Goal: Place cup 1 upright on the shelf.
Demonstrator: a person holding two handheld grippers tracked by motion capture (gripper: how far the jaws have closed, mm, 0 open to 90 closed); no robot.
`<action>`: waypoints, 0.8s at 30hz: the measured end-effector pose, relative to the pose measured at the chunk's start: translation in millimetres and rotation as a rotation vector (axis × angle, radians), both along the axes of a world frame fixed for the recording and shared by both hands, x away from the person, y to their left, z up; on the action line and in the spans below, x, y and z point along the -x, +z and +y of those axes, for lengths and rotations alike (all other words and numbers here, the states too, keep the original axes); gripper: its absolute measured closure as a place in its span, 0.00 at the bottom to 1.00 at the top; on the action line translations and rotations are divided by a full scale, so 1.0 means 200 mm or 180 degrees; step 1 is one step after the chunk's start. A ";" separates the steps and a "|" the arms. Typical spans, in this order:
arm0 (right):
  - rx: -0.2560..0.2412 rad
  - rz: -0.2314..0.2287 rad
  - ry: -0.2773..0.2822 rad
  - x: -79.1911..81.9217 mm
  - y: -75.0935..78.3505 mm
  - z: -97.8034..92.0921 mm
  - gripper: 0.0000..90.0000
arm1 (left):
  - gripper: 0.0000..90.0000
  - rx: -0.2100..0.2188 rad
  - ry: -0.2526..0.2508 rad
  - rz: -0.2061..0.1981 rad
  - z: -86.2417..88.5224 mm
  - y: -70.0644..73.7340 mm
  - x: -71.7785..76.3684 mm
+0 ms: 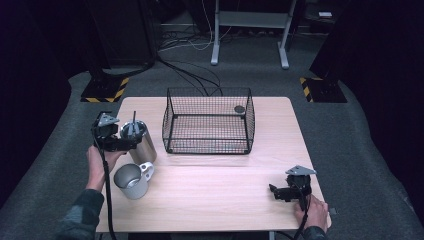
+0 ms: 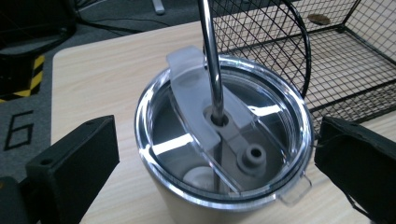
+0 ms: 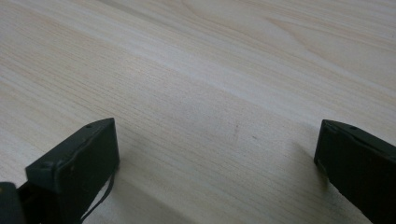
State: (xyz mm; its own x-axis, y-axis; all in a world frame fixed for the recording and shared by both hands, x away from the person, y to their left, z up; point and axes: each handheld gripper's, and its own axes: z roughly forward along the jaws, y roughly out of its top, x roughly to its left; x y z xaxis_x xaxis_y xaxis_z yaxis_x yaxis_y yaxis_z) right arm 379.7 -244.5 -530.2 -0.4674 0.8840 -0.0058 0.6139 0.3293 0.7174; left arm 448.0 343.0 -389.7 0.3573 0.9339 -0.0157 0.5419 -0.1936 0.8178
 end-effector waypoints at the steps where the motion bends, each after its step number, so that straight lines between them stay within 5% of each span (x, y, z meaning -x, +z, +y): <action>1: 0.0001 0.0001 0.0000 0.00 0.00 0.00 0.00 | 0.00 -0.0025 -0.0003 0.0008 0.00 0.00 -0.01; 12: 0.0002 0.0000 -0.0001 0.00 0.00 0.00 0.00 | 0.00 -0.0143 0.0016 0.0107 -0.07 -0.04 -0.11; 18: 0.0002 -0.0001 0.0000 0.00 0.00 0.00 0.00 | 0.03 -0.0314 0.0071 0.0158 -0.11 -0.06 -0.14; 24: 0.0001 0.0001 0.0001 0.00 0.00 0.00 0.00 | 0.04 -0.0302 0.0086 0.0144 -0.11 -0.06 -0.14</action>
State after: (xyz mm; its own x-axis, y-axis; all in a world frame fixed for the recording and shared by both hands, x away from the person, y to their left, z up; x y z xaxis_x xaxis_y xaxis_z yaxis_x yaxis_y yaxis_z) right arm 379.7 -244.5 -530.2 -0.4676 0.8839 -0.0060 0.6140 0.3296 0.7172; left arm 475.9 321.1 -402.5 0.3329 0.9412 0.0578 0.5839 -0.2539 0.7711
